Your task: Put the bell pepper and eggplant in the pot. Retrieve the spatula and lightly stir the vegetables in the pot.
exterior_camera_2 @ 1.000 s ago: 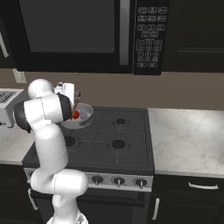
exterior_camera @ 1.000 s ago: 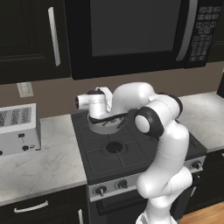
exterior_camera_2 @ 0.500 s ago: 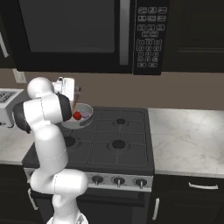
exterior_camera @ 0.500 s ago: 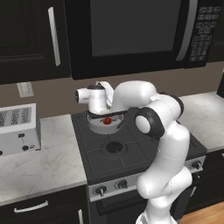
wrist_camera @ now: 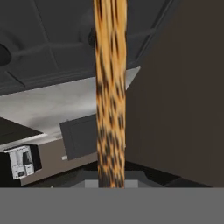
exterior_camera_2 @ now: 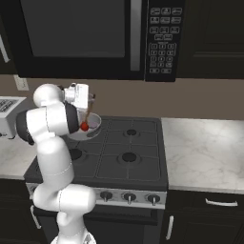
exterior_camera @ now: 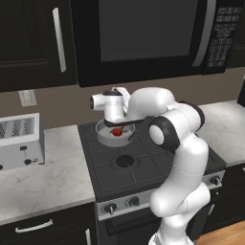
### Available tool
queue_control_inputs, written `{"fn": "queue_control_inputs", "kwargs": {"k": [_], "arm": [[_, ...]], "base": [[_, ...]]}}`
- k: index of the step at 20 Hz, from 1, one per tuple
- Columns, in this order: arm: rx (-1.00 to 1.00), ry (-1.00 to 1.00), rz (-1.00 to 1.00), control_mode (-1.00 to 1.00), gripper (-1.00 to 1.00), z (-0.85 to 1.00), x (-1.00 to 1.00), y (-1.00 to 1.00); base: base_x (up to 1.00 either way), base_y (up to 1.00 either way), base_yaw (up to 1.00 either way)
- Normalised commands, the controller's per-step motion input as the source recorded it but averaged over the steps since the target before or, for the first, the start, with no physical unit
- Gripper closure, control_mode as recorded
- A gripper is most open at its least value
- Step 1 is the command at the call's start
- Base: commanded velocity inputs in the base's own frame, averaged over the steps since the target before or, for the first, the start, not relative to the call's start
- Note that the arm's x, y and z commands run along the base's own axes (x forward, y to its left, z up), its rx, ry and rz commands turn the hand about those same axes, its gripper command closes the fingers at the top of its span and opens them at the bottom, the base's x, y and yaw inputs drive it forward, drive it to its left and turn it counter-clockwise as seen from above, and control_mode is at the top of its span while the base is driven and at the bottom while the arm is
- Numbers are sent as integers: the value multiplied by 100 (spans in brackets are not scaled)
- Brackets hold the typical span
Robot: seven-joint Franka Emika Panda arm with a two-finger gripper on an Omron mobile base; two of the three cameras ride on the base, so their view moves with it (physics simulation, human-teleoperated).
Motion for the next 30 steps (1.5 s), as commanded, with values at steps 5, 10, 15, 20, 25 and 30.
{"fn": "queue_control_inputs", "kwargs": {"k": [5,10,15,20,25,30], "arm": [[0,0,-3,-100,100,4,16,-29],[0,1,-2,-100,100,-2,7,0],[0,8,-1,-100,100,-19,2,0],[-2,12,0,-100,100,-25,1,1],[0,0,0,-100,100,-6,41,18],[-1,0,0,-100,100,-9,25,35]], "base": [[0,0,0],[0,0,0],[0,0,0],[0,0,0],[0,0,0],[0,0,0]]}}
